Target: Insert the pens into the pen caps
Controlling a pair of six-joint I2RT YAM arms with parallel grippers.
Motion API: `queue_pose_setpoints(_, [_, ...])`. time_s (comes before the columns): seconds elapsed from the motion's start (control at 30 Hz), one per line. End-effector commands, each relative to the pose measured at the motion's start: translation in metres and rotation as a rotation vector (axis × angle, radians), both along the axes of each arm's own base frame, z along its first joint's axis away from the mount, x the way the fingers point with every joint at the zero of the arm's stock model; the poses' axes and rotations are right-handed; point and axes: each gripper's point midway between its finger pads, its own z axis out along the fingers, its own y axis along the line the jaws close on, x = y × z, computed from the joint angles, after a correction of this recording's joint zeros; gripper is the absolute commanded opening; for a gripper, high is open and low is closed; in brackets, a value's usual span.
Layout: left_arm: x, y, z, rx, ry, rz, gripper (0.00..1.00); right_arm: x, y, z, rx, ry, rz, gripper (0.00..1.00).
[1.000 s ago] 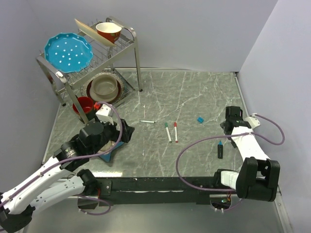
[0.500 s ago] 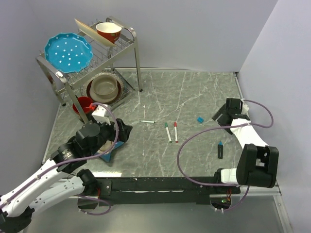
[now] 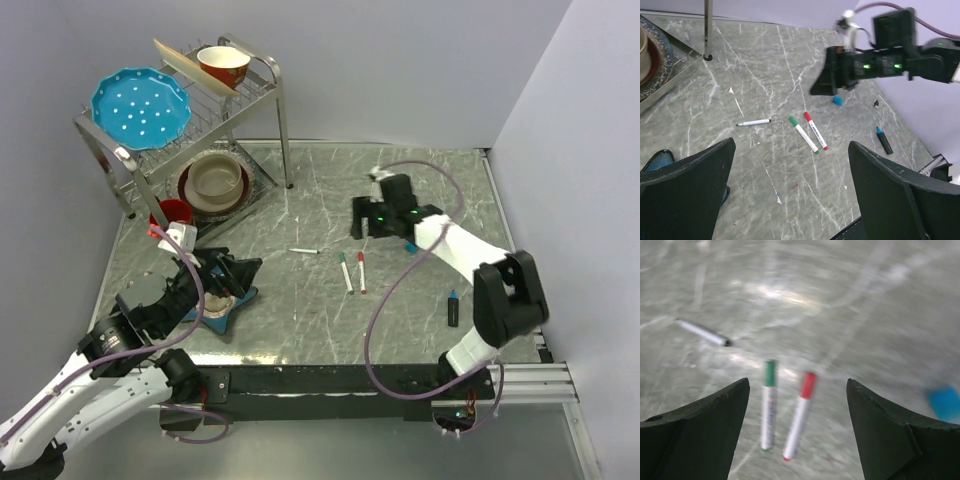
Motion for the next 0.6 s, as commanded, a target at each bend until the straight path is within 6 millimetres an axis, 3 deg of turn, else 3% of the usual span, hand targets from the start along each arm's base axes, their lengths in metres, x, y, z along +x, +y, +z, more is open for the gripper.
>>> queue_pose_setpoints(0.0, [-0.002, -0.008, 0.008, -0.027, -0.025, -0.042, 0.99, 0.007, 0.063, 0.018, -0.003, -0.068, 0.231, 0.84])
queue_pose_setpoints(0.07, [-0.002, -0.01, 0.007, -0.022, -0.019, -0.048, 0.99, 0.013, 0.084, 0.014, -0.024, -0.067, 0.298, 0.82])
queue_pose_setpoints(0.1, [-0.002, -0.01, 0.007, -0.021, -0.018, -0.046, 0.99, 0.008, 0.097, 0.001, -0.043, -0.041, 0.334, 0.81])
queue_pose_setpoints(0.13, [-0.003, -0.01, 0.007, -0.019, -0.016, -0.052, 0.99, 0.014, 0.106, 0.007, -0.041, -0.058, 0.349, 0.8])
queue_pose_setpoints(0.2, [-0.002, -0.009, 0.007, -0.017, -0.012, -0.045, 0.99, 0.013, 0.115, -0.01, -0.065, -0.018, 0.375, 0.78])
queue_pose_setpoints(0.23, [-0.003, -0.008, 0.008, -0.019, -0.012, -0.043, 0.99, 0.017, 0.127, -0.01, -0.063, -0.018, 0.396, 0.77])
queue_pose_setpoints(0.3, [-0.004, -0.008, 0.01, -0.027, -0.021, -0.051, 0.99, 0.017, 0.132, -0.021, -0.074, 0.007, 0.408, 0.74])
queue_pose_setpoints(0.57, [-0.006, -0.002, 0.016, -0.044, -0.043, -0.037, 0.99, 0.012, 0.172, -0.034, -0.083, 0.019, 0.511, 0.72])
